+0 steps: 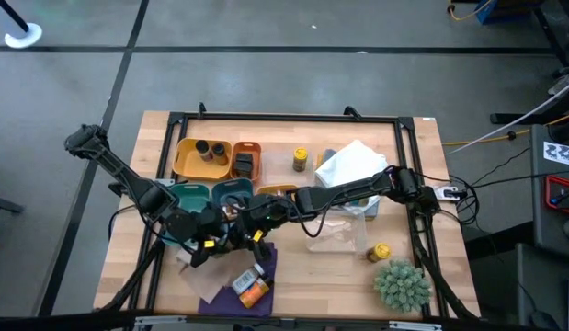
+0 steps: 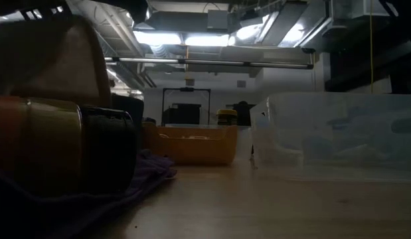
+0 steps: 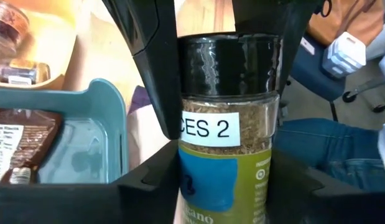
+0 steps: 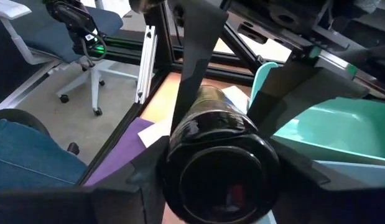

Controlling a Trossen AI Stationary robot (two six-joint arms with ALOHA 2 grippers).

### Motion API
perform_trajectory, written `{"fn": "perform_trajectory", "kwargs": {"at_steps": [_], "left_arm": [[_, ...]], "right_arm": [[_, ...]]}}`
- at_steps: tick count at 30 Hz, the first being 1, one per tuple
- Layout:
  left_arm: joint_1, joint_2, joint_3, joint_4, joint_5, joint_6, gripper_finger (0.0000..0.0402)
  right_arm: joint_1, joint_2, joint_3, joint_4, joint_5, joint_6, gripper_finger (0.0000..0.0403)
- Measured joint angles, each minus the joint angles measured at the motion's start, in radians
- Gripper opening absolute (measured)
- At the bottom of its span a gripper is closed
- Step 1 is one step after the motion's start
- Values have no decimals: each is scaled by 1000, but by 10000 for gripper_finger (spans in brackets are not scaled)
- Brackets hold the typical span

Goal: Sort spices by type
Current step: Put the bottom green spice bottle on the top yellow bin

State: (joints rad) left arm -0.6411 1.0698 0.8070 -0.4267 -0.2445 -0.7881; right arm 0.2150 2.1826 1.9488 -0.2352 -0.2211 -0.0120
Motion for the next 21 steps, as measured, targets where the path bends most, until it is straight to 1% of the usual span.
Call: {"fn": "perform_trajectory", "kwargs": {"at_steps": [7, 10, 13, 18, 21], "left_arm": [[0, 0, 1, -1, 29, -56, 218], [0, -18, 0, -28, 104, -47, 227], [-9, -60, 0, -48, 115, -70, 227], [-37, -176, -3, -127, 5, -73, 226], [-40, -244, -2, -221, -91, -84, 227]], "right_arm": [[0, 0, 0, 3, -11, -14, 213], [0, 0, 0, 2, -24, -18, 210], [-12, 0, 0, 4, -25, -20, 211], [-49, -5, 3, 24, 3, -25, 212], [-83, -6, 3, 38, 41, -48, 210]]}}
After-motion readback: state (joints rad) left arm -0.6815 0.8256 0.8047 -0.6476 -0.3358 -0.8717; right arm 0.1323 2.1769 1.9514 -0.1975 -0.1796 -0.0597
